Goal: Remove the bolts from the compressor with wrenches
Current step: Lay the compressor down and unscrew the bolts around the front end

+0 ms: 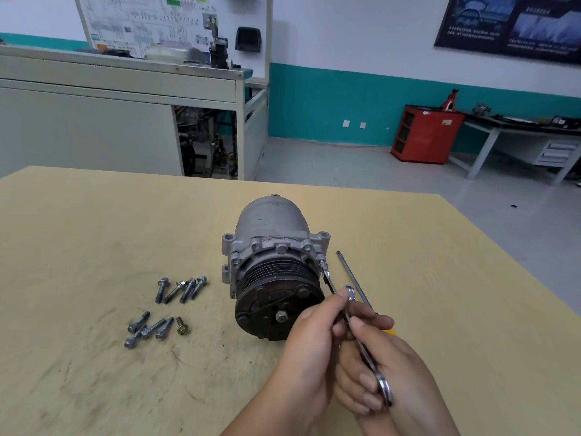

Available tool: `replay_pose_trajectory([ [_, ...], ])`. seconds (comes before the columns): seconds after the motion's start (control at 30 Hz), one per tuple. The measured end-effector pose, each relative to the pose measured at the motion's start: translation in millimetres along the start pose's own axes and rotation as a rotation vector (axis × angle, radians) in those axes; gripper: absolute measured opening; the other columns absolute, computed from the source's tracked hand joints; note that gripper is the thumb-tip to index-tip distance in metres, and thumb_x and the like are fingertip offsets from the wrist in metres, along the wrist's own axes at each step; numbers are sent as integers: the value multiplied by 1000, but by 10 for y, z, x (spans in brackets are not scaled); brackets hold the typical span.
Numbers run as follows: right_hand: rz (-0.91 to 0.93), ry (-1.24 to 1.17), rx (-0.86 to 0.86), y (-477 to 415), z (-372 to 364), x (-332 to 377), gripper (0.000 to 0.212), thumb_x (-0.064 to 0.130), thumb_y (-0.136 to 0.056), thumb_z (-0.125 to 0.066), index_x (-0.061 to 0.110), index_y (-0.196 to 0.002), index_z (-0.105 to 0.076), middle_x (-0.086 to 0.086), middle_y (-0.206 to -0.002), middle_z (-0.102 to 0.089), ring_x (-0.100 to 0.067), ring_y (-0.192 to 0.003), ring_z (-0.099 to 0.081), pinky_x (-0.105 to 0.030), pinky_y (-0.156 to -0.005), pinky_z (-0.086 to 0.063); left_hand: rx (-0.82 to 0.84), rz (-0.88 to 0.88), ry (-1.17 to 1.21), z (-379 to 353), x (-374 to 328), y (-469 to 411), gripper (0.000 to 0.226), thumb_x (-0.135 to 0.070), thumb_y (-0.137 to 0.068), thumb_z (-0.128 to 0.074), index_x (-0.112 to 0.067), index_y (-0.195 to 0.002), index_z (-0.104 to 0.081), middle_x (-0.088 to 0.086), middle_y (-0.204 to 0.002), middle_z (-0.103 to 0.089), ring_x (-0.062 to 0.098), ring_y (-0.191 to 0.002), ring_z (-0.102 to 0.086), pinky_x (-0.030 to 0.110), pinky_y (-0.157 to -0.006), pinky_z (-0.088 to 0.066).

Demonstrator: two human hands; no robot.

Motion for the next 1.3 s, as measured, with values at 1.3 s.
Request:
replay_pose_trajectory([
  [1.3,334,1442,-442,106,134,355,12,38,-93,-43,37,-86,-53,10,-62,-50,-12,-69,-49,-16,-54,-33,-150,-123,-290,134,-76,5,41,-30,-96,-49,-2,-80,-74,19,-84,-72,15,-65,-62,20,-61,-48],
])
Point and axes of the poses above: each hand's wrist, its own y-axis away from the middle knuckle, its own z-axis out of the back of the hand, x = y × z, the point moved 10 cm from there along -y, towards the middle knuckle
